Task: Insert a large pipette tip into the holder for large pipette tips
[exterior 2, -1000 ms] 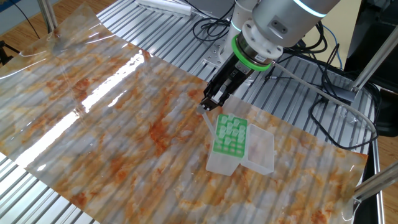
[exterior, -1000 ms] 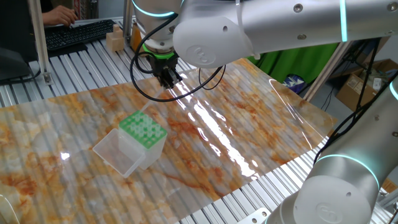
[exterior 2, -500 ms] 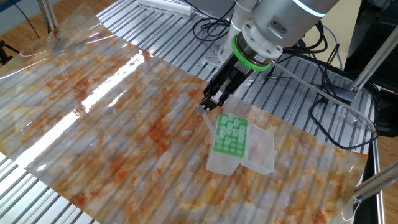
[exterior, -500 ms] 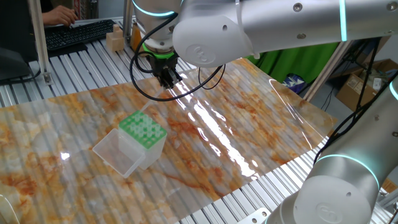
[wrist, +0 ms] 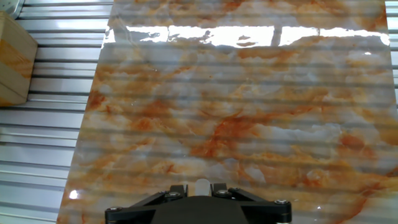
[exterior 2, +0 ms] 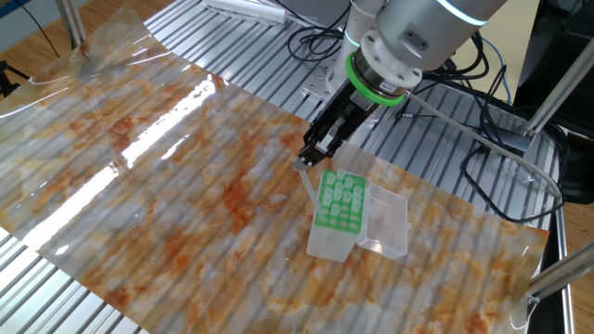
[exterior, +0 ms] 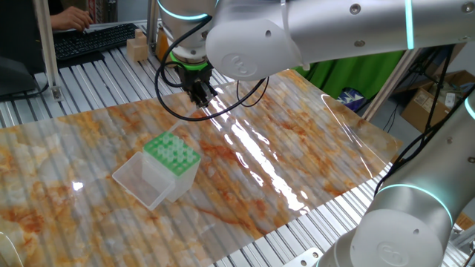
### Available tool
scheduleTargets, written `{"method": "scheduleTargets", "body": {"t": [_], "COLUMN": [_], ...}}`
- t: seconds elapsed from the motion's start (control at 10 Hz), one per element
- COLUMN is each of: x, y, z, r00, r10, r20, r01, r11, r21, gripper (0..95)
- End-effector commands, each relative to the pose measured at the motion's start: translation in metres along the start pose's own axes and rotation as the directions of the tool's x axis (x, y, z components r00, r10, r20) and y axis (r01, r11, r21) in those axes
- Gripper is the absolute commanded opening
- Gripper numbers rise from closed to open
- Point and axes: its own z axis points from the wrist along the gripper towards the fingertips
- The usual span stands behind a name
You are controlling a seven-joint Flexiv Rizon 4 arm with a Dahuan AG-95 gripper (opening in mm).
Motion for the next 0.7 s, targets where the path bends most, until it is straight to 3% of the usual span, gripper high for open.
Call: {"method": "scheduleTargets", "body": {"t": [0.1,0.4,0.5,0.7], "x": [-0.0001,-0.0012,-0.0034,-0.0066], "y": [0.0003,-0.0004,-0.0018,-0.0035], "z": [-0.0003,-0.0017,-0.0044,-0.0081], "r00": [1.0,1.0,0.999,0.998], "r10": [0.001,-0.009,-0.02,-0.025], "r20": [0.004,-0.006,-0.031,-0.053], "r01": [-0.001,0.009,0.02,0.025], "r11": [1.0,1.0,1.0,1.0], "r21": [0.001,0.003,0.0,-0.003], "gripper": [19.0,19.0,19.0,19.0]}}
